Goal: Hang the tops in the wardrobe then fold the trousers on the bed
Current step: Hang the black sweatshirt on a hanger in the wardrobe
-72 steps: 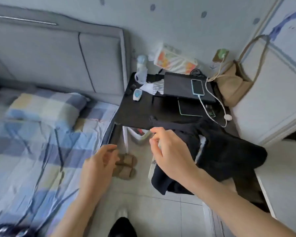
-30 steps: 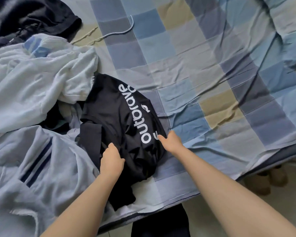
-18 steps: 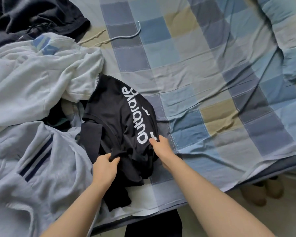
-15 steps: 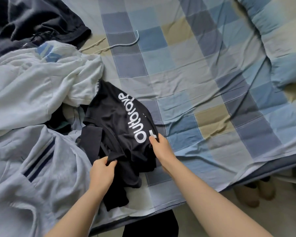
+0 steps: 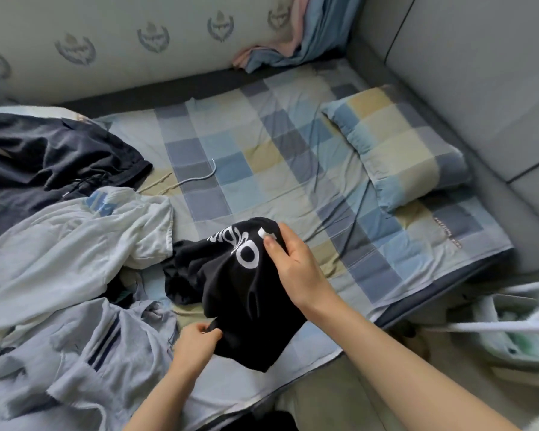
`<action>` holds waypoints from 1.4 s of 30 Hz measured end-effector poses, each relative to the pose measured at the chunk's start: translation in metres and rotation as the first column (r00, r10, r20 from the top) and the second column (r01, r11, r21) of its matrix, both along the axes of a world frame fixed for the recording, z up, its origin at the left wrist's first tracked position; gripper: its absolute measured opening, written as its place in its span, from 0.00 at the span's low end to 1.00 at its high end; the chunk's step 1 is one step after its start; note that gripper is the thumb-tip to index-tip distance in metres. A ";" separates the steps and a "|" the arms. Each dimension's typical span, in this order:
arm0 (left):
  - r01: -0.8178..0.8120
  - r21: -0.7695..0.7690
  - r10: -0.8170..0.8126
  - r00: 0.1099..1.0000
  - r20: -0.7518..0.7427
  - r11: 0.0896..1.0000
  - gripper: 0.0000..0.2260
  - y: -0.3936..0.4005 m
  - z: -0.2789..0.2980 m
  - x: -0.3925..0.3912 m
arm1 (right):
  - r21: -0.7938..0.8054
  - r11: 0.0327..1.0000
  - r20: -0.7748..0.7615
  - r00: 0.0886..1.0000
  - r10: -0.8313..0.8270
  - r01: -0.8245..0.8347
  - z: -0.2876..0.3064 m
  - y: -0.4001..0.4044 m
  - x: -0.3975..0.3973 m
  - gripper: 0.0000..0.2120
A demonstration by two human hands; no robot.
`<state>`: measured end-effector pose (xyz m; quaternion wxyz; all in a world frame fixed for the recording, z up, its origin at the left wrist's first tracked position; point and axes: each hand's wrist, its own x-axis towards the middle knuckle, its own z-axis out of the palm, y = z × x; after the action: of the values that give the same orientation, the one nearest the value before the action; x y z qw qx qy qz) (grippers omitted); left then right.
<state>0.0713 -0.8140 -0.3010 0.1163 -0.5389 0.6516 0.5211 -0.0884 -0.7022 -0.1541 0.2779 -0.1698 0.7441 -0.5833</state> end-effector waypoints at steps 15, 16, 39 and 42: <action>0.524 -0.232 -0.569 0.691 -0.445 0.819 0.15 0.048 0.160 -0.121 | -0.383 0.833 0.067 0.911 -0.406 0.400 0.233 0.133 -0.009 0.09; 0.586 -0.269 -0.636 0.615 -0.467 0.764 0.10 0.061 0.169 -0.132 | -0.403 0.804 0.057 0.889 -0.454 0.436 0.244 0.150 -0.008 0.09; 0.956 -0.055 -0.570 0.124 -0.812 0.287 0.12 0.388 0.463 -0.104 | 0.301 0.504 -0.582 0.575 -0.576 0.810 0.251 0.479 0.134 0.11; 0.968 -0.061 -0.557 0.088 -0.826 0.244 0.11 0.444 0.484 -0.079 | 0.180 0.534 -0.555 0.534 -0.638 0.826 0.274 0.509 0.182 0.15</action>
<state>-0.0073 -0.3701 0.1829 0.2607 0.2224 0.6528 0.6756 0.0933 -0.1934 0.1202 -0.1405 0.1103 0.8912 -0.4169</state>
